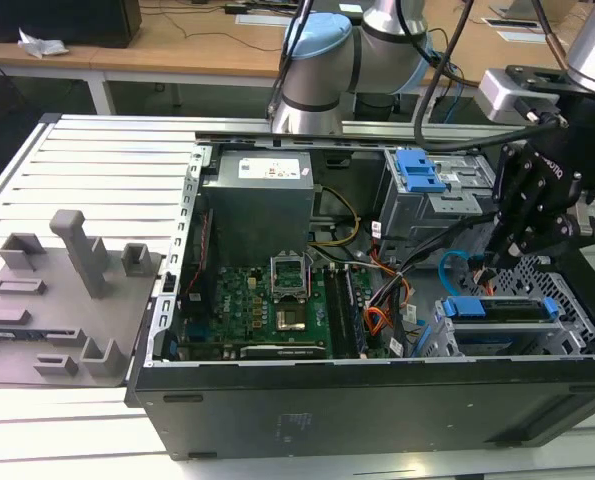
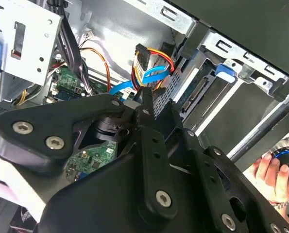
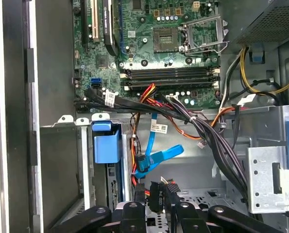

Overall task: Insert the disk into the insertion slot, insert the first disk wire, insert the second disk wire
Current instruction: 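Insert the first disk wire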

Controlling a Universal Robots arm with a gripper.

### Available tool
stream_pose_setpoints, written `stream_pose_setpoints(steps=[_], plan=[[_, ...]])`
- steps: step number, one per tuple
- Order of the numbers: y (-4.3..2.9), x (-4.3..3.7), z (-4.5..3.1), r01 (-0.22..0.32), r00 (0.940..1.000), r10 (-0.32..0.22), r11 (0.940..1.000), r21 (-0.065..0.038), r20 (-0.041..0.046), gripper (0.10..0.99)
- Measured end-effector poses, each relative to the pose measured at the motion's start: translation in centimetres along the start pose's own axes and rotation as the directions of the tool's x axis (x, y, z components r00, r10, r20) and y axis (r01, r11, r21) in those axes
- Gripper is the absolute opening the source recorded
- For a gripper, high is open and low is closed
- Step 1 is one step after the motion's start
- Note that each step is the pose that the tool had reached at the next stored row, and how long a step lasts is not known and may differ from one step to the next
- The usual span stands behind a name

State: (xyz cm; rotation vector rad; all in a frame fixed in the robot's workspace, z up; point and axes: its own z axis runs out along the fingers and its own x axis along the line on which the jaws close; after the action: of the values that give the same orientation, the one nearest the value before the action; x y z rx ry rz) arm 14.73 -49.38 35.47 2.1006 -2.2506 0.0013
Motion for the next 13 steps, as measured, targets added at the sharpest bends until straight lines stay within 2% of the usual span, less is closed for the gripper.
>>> stream_pose_setpoints(steps=[7, 8, 9, 13], plan=[[0.0, -0.01, 0.23, 0.0, 1.0, 0.0, 1.0, 0.0, -0.0012, 0.302], [0.0, -0.01, 0.22, 0.0, 1.0, 0.0, 1.0, 0.0, -0.0013, 0.286], [0.0, -0.01, 0.23, 0.0, 1.0, 0.0, 1.0, 0.0, -0.0013, 0.169], [0.0, -0.01, 0.23, 0.0, 1.0, 0.0, 1.0, 0.0, -0.0014, 0.169]])
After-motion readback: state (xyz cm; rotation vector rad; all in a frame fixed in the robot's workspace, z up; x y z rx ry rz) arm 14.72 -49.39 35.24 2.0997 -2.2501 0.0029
